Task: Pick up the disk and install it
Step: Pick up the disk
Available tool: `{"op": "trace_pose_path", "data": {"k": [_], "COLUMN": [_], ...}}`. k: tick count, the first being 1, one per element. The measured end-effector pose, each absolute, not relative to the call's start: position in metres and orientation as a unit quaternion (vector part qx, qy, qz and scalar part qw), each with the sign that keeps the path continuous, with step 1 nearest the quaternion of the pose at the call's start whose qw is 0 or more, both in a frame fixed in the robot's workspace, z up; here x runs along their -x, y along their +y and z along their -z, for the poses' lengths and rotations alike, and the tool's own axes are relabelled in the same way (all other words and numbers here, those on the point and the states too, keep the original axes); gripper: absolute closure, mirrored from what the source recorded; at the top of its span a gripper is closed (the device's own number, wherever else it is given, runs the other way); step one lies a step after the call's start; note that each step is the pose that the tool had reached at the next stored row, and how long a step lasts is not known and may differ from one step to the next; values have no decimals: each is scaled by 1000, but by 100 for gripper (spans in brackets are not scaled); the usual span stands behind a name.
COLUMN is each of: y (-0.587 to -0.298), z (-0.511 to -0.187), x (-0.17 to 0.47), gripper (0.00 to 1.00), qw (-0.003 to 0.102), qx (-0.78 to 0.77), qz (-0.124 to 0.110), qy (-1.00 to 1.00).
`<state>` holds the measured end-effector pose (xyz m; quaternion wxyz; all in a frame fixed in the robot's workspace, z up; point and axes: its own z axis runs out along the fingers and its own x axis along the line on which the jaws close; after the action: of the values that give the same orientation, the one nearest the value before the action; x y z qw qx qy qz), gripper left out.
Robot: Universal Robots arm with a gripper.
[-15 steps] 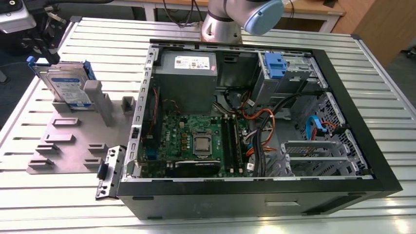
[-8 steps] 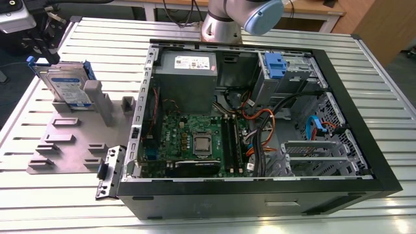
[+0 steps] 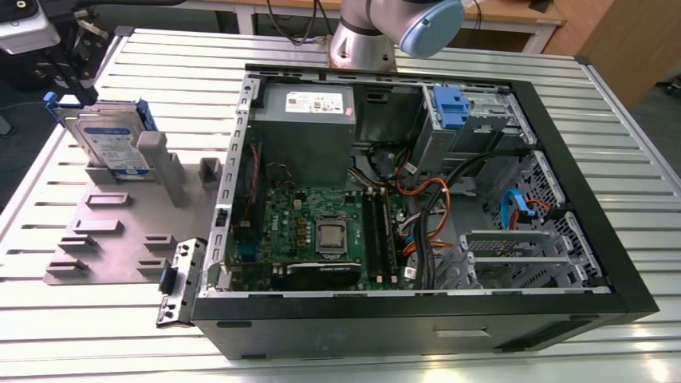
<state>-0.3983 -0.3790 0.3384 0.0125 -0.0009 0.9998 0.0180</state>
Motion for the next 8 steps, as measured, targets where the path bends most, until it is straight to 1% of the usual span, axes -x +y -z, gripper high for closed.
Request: {"op": "trace_pose_path", "data": {"k": [8], "y": [-379], "z": [-338], "x": [398], "gripper": [89], "qw": [12], "qx": [48], "qz": [-19], "qy": [999]}}
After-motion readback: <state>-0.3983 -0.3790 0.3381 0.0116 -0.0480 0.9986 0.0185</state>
